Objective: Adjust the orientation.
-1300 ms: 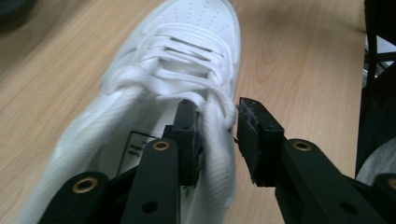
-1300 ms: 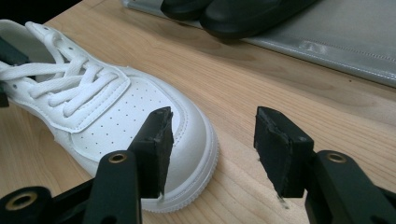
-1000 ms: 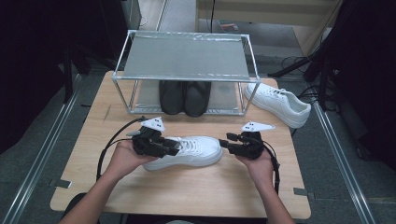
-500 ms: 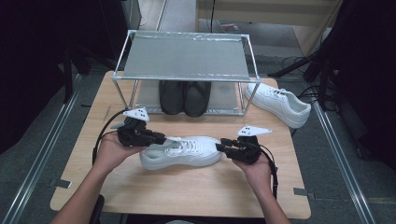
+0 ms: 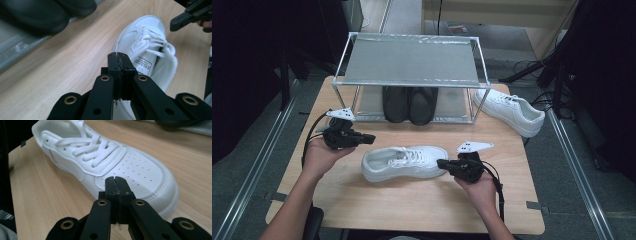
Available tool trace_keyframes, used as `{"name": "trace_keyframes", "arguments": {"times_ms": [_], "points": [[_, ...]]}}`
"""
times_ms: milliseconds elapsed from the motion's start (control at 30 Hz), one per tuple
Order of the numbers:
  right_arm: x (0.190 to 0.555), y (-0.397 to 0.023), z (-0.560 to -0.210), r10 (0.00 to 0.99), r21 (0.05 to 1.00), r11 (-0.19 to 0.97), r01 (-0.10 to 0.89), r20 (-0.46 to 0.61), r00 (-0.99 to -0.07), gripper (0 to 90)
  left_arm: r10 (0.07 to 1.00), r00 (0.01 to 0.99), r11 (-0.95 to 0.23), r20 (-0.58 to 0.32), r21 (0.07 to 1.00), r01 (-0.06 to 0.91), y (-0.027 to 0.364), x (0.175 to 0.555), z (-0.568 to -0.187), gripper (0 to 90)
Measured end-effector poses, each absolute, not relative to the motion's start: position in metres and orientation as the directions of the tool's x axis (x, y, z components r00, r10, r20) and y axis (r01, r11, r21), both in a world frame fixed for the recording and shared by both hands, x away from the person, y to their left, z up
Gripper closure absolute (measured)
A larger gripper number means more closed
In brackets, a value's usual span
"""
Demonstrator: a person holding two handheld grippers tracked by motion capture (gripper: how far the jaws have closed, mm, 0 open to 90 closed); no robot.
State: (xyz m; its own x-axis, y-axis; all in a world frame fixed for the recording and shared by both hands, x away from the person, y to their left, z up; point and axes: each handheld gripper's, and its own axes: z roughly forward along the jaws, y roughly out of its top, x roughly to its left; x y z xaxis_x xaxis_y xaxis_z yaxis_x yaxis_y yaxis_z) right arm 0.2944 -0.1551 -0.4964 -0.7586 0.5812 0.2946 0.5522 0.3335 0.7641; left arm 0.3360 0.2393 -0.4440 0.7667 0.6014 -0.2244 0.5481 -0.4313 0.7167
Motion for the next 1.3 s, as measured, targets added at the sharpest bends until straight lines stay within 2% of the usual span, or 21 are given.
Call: {"name": "trace_keyframes", "arguments": {"times_ms": [133, 167, 300, 333, 467, 1300], "points": [[0.292, -0.148, -0.499, 0.572, 0.754, 0.349, 0.557, 0.299, -0.764, 90.0, 0.598, 0.764, -0.420, -0.242, 0.718, 0.556, 0.245, 0.343, -0.457, 90.0], [0.292, -0.143, -0.501, 0.560, 0.749, 0.363, 0.554, 0.300, -0.772, 90.0, 0.595, 0.752, -0.403, -0.285, 0.703, 0.586, 0.247, 0.348, -0.463, 90.0], [0.292, -0.135, -0.507, 0.558, 0.737, 0.389, 0.553, 0.289, -0.778, 89.2, 0.606, 0.744, -0.415, -0.282, 0.686, 0.598, 0.247, 0.353, -0.472, 90.0], [0.292, -0.134, -0.508, 0.552, 0.737, 0.388, 0.553, 0.294, -0.780, 89.4, 0.592, 0.743, -0.412, -0.310, 0.676, 0.611, 0.246, 0.355, -0.479, 90.0], [0.293, -0.134, -0.508, 0.554, 0.738, 0.388, 0.552, 0.292, -0.780, 90.0, 0.596, 0.752, -0.476, -0.282, 0.629, 0.614, 0.234, 0.352, -0.490, 90.0], [0.313, -0.130, -0.508, 0.585, 0.727, 0.365, 0.581, 0.307, -0.751, 90.0, 0.611, 0.728, -0.451, -0.310, 0.620, 0.642, 0.239, 0.325, -0.492, 90.0]]}}
